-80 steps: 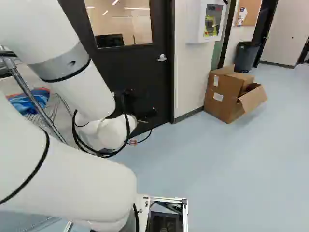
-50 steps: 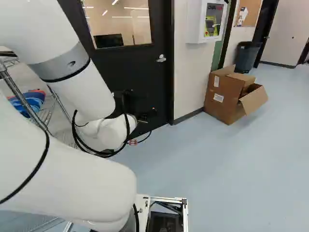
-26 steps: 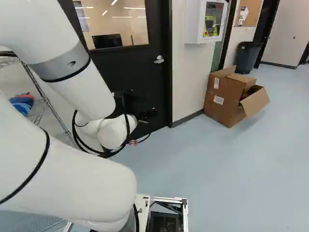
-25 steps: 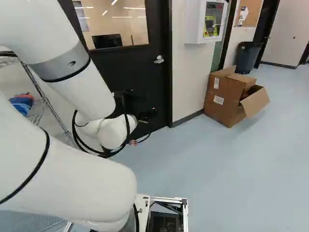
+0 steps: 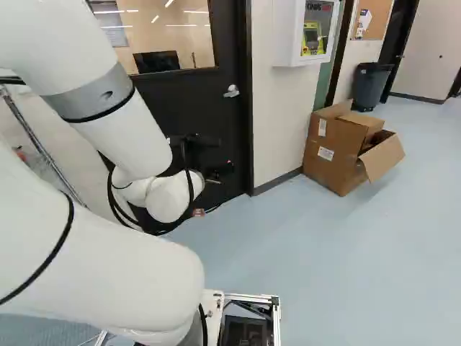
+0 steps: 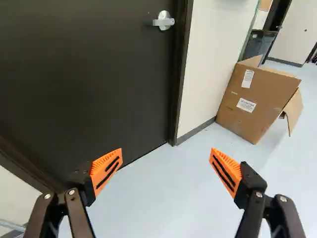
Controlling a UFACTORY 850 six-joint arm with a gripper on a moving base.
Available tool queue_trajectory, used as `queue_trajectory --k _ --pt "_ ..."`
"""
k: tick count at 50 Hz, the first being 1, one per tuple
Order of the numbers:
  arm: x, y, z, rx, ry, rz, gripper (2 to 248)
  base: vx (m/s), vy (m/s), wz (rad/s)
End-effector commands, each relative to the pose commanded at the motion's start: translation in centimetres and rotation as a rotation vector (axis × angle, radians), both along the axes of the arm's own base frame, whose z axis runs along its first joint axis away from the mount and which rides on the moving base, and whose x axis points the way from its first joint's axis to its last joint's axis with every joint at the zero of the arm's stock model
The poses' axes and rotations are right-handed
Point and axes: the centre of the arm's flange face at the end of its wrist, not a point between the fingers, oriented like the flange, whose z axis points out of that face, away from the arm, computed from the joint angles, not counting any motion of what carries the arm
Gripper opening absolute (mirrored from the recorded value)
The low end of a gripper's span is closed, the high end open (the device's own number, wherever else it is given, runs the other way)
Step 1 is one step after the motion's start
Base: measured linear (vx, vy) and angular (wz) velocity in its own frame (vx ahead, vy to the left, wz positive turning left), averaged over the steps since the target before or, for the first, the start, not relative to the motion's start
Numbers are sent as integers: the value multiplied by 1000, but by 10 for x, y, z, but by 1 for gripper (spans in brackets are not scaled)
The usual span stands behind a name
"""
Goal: Open the door and move inside
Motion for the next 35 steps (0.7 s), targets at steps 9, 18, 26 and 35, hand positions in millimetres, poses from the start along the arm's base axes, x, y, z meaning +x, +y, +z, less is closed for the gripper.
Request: queue_trajectory --k 9,18,26,35 --pt "0 0 0 0 0 0 247 164 -64 12" --pt "0 0 0 0 0 0 247 141 -79 8" --pt "0 0 0 0 0 0 247 130 -80 0" --pt "0 0 0 0 0 0 247 132 -81 14"
